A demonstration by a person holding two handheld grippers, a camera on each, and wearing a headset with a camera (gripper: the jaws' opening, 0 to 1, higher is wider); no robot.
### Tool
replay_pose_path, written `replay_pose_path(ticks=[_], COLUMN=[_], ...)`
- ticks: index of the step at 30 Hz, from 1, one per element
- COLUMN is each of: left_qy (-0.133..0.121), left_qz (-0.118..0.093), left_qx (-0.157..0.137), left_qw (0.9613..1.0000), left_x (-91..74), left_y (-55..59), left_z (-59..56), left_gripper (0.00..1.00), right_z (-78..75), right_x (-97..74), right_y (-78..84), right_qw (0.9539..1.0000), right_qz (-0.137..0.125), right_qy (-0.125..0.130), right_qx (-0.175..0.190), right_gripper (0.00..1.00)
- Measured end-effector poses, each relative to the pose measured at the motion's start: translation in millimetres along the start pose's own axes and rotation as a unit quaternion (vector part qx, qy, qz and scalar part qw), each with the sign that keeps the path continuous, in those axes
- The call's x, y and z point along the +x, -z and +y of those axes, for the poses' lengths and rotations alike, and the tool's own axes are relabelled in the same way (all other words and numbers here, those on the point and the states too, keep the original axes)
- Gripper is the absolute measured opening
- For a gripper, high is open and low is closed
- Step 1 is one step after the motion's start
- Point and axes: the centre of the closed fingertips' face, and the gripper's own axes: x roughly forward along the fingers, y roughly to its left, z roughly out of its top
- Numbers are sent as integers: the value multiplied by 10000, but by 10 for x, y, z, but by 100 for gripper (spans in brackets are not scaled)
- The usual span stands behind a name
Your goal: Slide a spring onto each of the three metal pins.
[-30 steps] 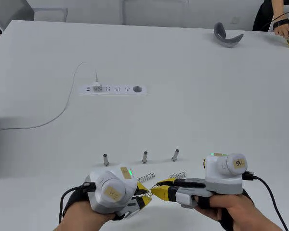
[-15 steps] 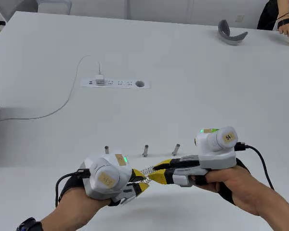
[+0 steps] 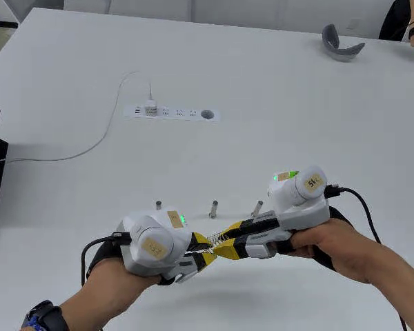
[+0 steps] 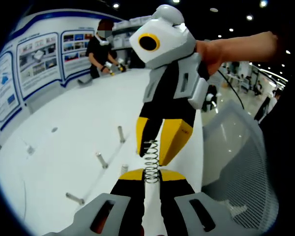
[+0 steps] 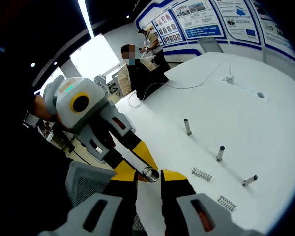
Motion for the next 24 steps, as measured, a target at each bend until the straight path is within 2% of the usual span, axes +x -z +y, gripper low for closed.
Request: replay_pose_path(ticks=[8, 15, 24], left_qy=[11, 12, -147], left_qz=[-49, -12, -58], left_qx=[130, 215, -123], left_qw=[9999, 9998, 9998], left_x=[-34, -62, -141], left_y=[-26, 20, 162], left_z=[-43, -50, 26], left_gripper=[10, 10, 11], right_z=[55, 106, 116], right_x=[60, 111, 266], right_y=[46, 60, 24], right_qw=[9993, 9982, 9980], right_qz=[272, 415, 443], right_qy=[-253, -420, -429], right_qx=[-71, -99, -131], right_gripper=[16, 13, 12])
